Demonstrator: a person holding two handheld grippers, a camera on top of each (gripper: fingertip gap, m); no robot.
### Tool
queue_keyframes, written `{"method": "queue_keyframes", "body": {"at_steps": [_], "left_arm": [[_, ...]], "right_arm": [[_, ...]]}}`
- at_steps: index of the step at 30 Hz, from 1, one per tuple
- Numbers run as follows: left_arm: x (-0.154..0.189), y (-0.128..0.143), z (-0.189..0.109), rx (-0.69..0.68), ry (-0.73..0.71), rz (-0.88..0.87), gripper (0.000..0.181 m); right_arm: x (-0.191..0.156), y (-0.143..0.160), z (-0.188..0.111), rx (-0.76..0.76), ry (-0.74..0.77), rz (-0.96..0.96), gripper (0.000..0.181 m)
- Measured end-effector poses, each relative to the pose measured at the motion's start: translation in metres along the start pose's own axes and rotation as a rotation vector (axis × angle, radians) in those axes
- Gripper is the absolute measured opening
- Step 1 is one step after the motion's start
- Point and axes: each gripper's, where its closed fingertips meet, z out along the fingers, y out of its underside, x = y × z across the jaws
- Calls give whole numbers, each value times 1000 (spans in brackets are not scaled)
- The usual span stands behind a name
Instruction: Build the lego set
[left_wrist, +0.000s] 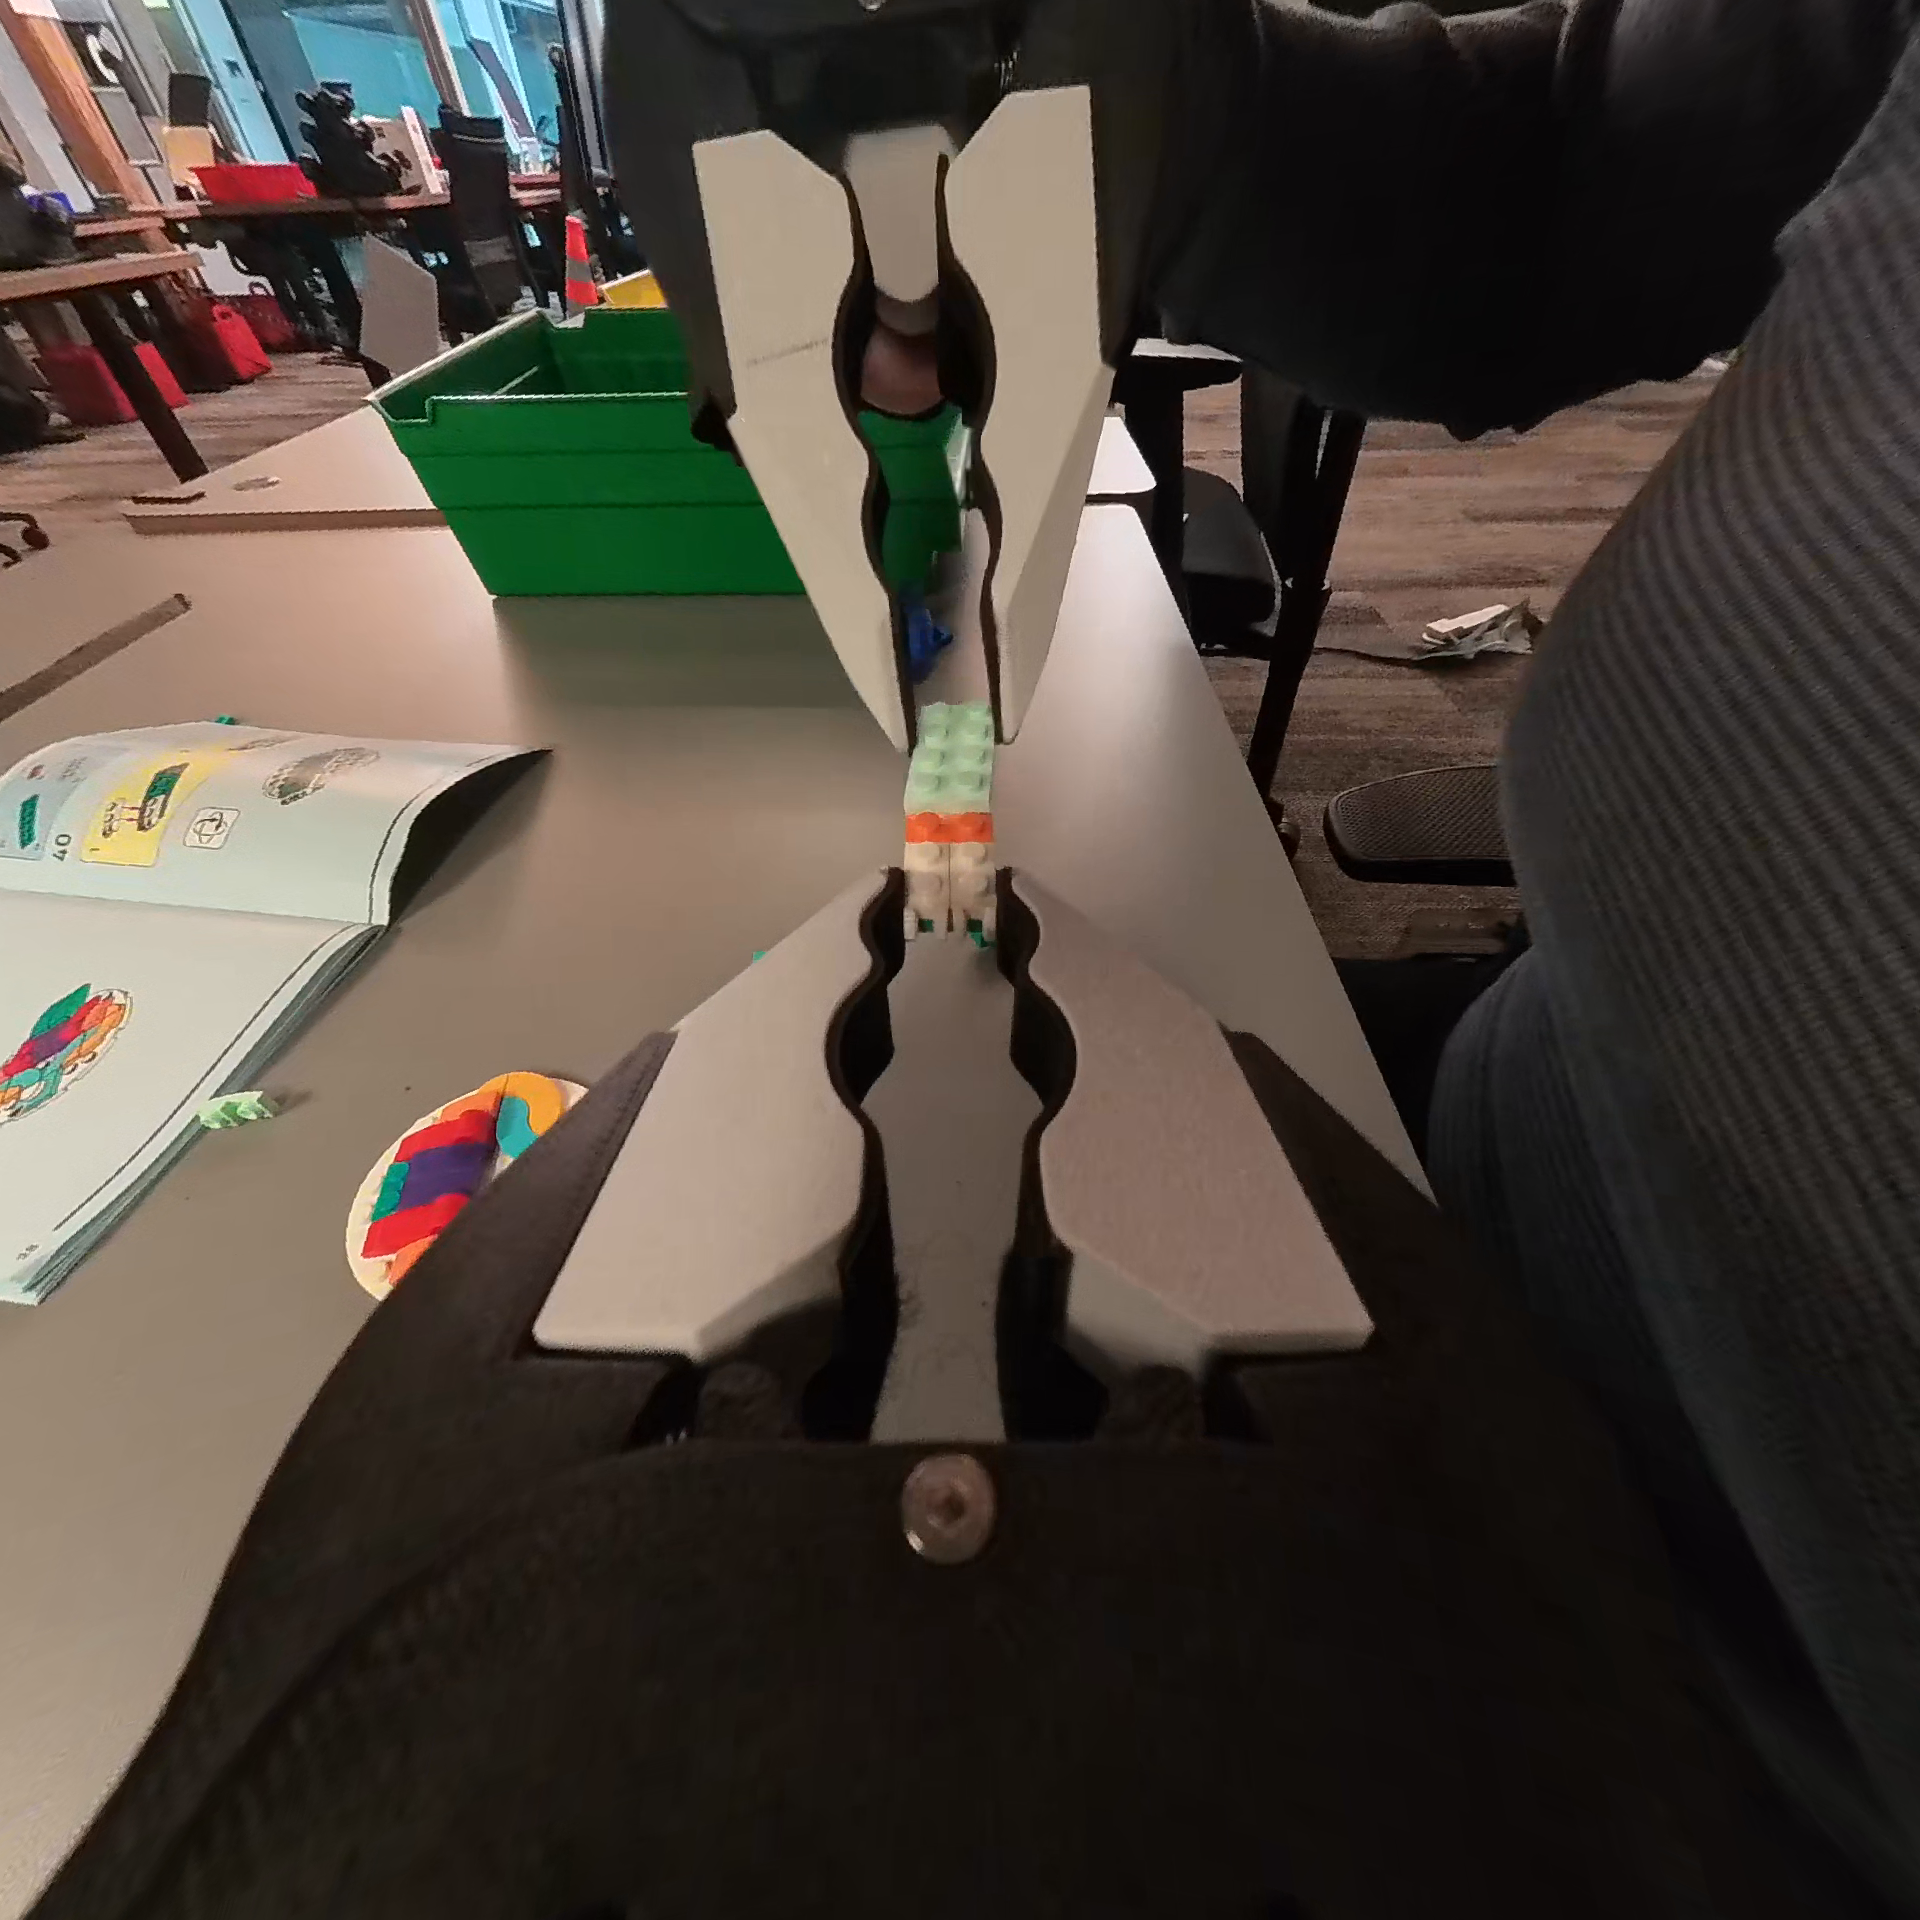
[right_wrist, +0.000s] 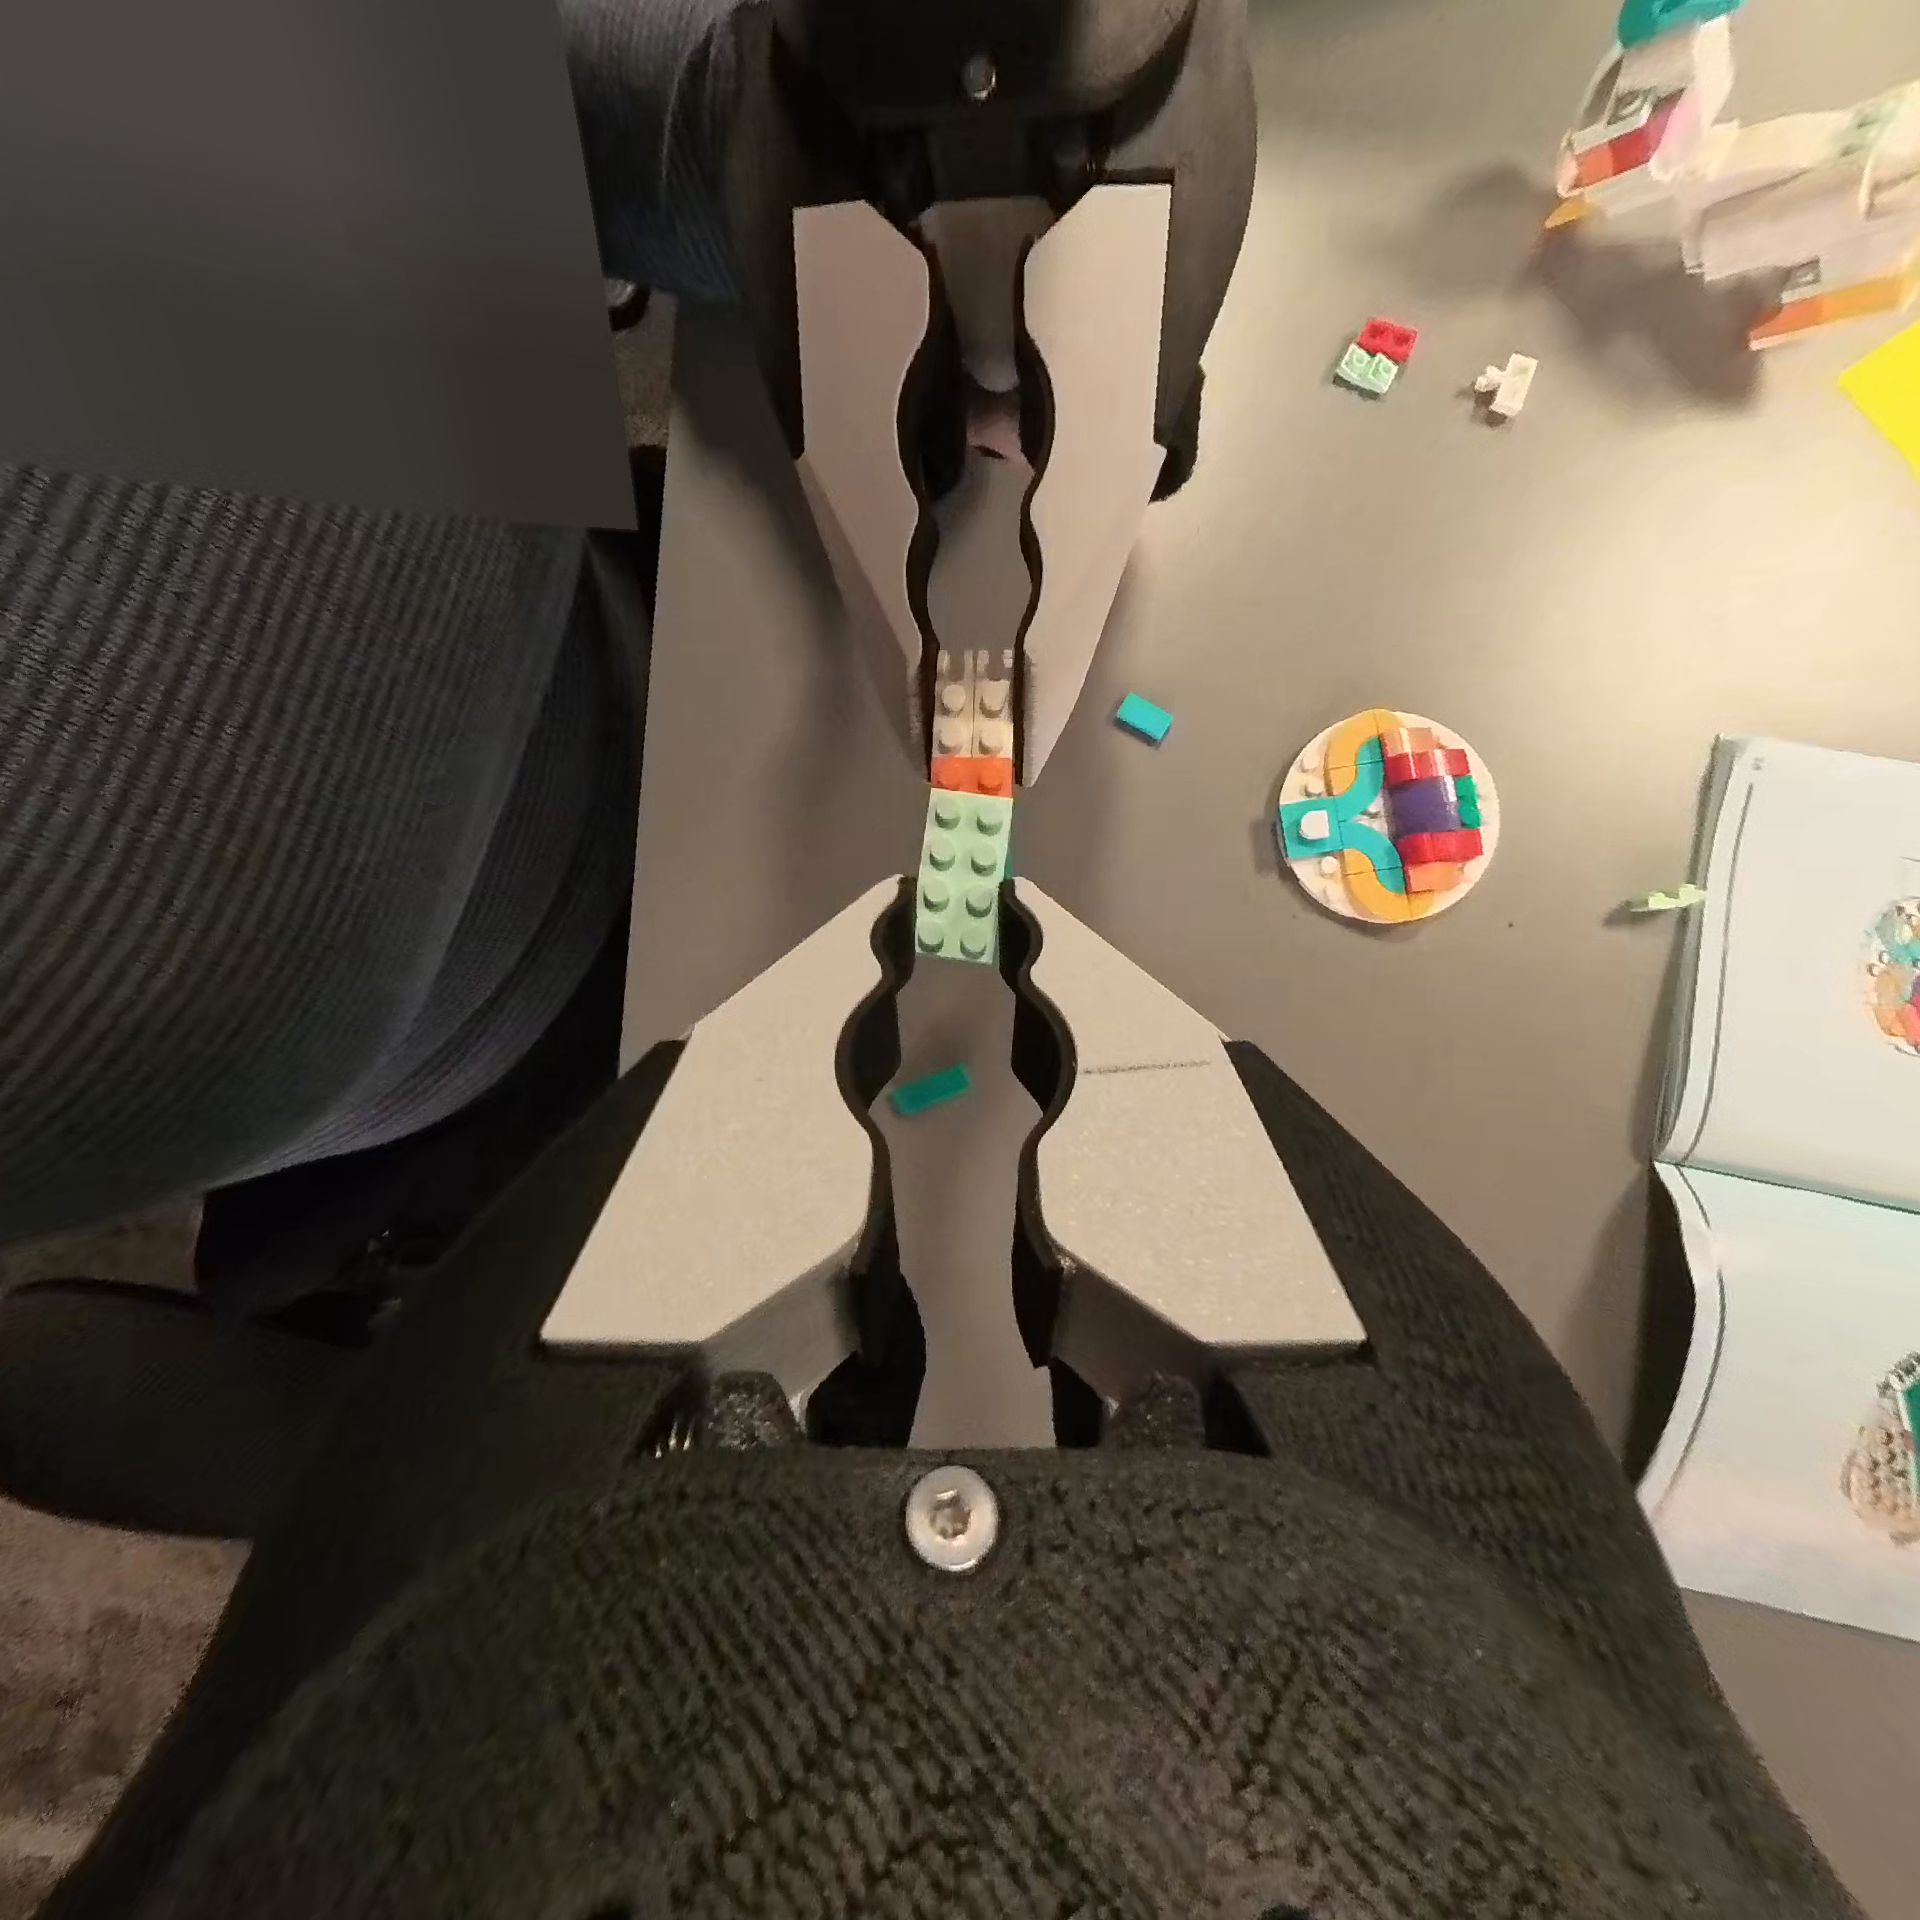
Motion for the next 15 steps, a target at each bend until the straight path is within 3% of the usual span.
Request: {"method": "queue_keyframes", "body": {"at_steps": [15], "left_arm": [[1,-1,0,4,7,-2,15]], "right_arm": [[-2,1,0,-31,15,-75,14]]}}
